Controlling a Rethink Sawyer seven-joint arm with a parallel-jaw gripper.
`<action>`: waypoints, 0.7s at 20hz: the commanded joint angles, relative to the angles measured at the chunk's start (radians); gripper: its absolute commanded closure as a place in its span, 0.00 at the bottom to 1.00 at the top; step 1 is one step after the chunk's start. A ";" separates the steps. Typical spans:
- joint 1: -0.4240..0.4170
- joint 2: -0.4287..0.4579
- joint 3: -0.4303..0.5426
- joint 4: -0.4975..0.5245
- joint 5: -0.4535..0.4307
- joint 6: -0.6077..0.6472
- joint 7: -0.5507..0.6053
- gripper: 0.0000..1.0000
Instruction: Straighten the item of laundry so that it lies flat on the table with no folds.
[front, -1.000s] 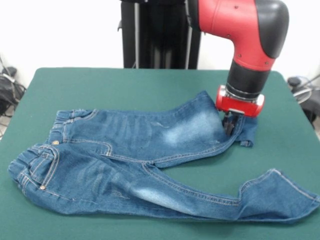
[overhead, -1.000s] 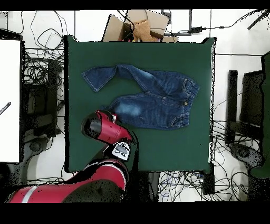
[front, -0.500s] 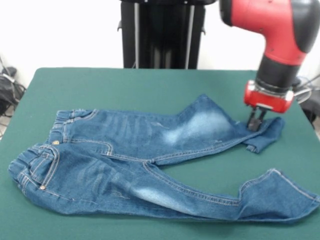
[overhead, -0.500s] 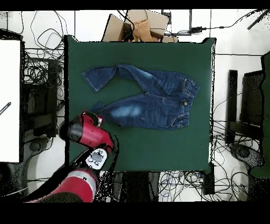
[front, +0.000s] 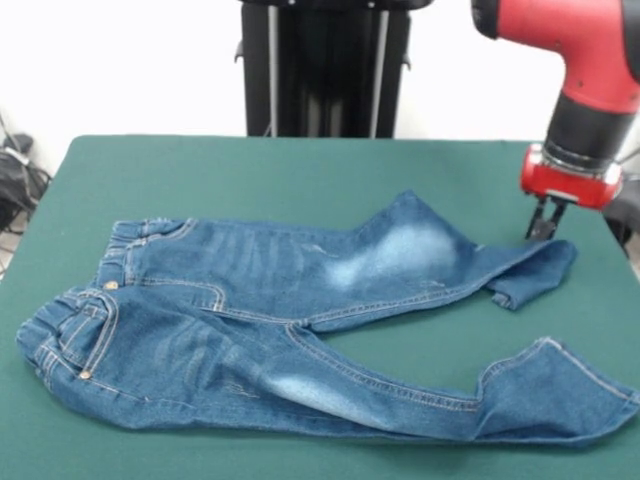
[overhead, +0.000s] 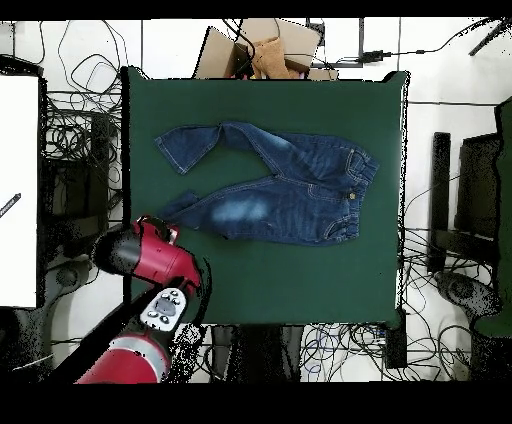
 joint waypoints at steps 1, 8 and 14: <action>-0.255 -0.043 0.185 0.120 -0.133 -0.138 0.158 1.00; -0.358 -0.049 0.147 0.102 -0.295 -0.100 0.103 1.00; -0.384 -0.056 0.106 0.056 -0.349 -0.031 0.103 1.00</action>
